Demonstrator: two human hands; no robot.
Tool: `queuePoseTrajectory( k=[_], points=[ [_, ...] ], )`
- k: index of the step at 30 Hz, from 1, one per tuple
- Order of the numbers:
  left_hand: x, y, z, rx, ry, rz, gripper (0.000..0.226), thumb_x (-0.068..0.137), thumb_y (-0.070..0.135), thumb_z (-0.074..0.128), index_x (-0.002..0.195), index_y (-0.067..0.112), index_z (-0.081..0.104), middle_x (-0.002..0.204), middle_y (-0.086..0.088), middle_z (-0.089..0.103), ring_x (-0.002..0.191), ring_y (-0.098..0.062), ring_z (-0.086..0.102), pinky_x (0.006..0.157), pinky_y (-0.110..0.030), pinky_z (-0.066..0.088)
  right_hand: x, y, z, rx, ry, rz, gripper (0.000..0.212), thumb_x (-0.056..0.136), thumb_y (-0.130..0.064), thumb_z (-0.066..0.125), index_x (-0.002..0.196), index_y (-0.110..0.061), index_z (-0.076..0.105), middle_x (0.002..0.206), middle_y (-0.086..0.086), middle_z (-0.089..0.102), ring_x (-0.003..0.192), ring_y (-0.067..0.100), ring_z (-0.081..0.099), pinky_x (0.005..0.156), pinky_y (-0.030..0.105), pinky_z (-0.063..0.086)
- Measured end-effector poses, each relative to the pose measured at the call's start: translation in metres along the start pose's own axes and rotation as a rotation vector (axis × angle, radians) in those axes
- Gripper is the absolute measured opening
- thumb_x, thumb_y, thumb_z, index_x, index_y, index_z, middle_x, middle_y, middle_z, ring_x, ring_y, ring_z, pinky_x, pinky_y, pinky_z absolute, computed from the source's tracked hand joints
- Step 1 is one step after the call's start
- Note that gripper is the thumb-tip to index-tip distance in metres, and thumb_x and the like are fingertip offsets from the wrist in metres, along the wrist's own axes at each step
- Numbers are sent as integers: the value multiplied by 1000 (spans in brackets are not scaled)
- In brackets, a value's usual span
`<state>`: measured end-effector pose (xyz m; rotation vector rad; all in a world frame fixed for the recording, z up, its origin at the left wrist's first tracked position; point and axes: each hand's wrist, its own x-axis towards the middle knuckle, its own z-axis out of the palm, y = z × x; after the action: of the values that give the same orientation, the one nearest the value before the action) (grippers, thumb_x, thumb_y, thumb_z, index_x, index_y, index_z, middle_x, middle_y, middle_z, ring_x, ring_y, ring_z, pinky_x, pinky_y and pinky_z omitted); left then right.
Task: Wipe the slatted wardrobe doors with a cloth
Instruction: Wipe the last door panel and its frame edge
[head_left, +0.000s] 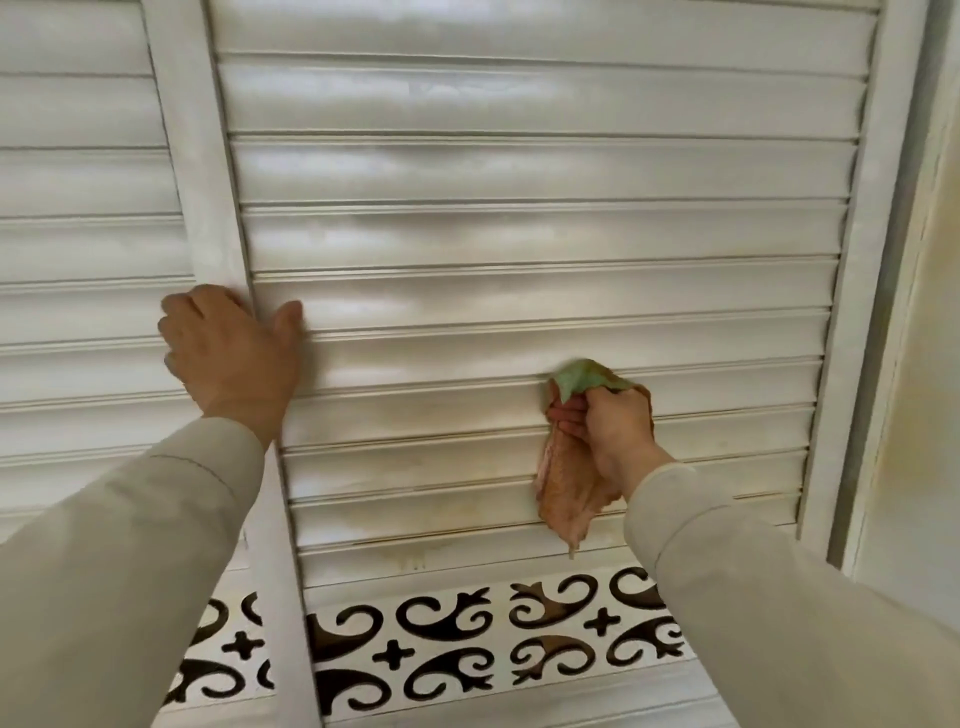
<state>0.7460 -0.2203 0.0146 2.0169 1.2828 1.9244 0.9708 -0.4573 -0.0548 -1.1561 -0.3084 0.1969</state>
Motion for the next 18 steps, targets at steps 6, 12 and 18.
queuePoseTrajectory(
  k=[6, 12, 18],
  points=[
    [12, -28, -6, -395, -295, -415, 90, 78, 75, 61, 129, 4, 38, 130, -20, 53, 117, -41, 53, 100, -49, 44, -18, 18, 46, -52, -38, -2, 29, 96, 0, 36, 92, -1, 65, 64, 12, 69, 49, 20, 68, 43, 23, 52],
    [10, -39, -2, -410, -330, -281, 72, 86, 71, 54, 117, 8, 39, 111, -16, 61, 104, -40, 59, 86, -43, 47, -55, 37, 110, -166, -176, -42, 29, 94, 4, 43, 81, 3, 69, 62, 12, 70, 47, 18, 66, 39, 22, 49],
    [15, -52, 5, -388, -326, -228, 64, 86, 71, 51, 107, 12, 37, 103, -13, 63, 97, -38, 61, 84, -45, 49, -98, 67, 211, -304, -484, -53, 28, 92, 6, 42, 90, 4, 70, 67, 14, 69, 52, 22, 67, 54, 30, 55]
  ],
)
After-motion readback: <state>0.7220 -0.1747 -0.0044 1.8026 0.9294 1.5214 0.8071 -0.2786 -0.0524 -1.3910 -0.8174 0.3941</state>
